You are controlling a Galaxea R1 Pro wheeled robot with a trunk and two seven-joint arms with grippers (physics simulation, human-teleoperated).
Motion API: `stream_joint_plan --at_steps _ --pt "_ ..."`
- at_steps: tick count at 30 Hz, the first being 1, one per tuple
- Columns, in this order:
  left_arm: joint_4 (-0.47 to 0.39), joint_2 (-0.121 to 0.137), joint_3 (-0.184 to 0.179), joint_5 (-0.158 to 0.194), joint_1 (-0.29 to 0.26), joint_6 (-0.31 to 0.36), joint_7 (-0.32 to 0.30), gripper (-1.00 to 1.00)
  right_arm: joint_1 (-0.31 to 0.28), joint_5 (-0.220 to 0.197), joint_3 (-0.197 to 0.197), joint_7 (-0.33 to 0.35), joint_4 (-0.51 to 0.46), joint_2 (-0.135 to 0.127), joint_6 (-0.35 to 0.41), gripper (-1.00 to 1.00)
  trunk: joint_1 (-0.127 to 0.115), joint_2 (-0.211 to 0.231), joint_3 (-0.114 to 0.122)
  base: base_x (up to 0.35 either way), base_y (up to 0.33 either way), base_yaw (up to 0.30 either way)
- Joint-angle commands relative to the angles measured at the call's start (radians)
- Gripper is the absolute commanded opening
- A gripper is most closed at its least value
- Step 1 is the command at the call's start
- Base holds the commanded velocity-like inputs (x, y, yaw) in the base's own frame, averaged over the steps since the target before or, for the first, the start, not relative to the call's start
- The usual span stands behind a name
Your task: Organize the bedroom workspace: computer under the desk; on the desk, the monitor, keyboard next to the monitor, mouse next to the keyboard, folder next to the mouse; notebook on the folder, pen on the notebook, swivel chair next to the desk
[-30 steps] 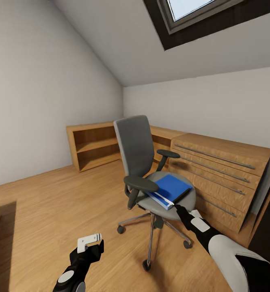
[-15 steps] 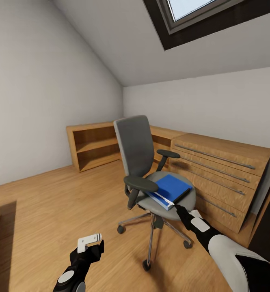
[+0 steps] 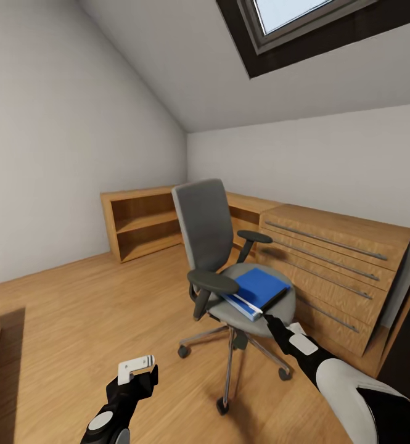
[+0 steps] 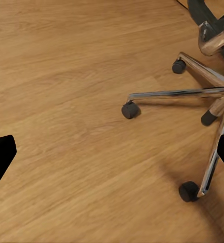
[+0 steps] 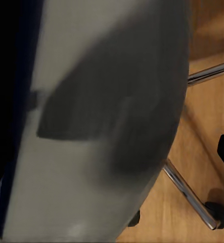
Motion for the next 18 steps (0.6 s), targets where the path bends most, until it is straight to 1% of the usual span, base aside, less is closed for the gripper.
stream_joint_plan --at_steps 1,6,18 --pt "-0.001 0.0 -0.002 0.01 -0.001 0.003 0.009 1.0 0.0 0.002 -0.006 0.001 0.0 0.0 0.004 1.0 -0.004 0.007 0.002 0.0 0.0 0.0" --pt "0.011 -0.001 -0.003 0.01 -0.001 0.003 0.009 1.0 0.0 0.002 -0.006 0.001 0.0 0.0 0.004 1.0 -0.023 0.042 0.018 0.0 0.0 0.0" --pt "0.019 -0.001 -0.003 0.01 -0.001 0.003 0.009 1.0 0.0 0.002 -0.006 0.001 0.0 -0.001 0.004 1.0 -0.023 0.042 0.018 0.0 0.0 0.0"
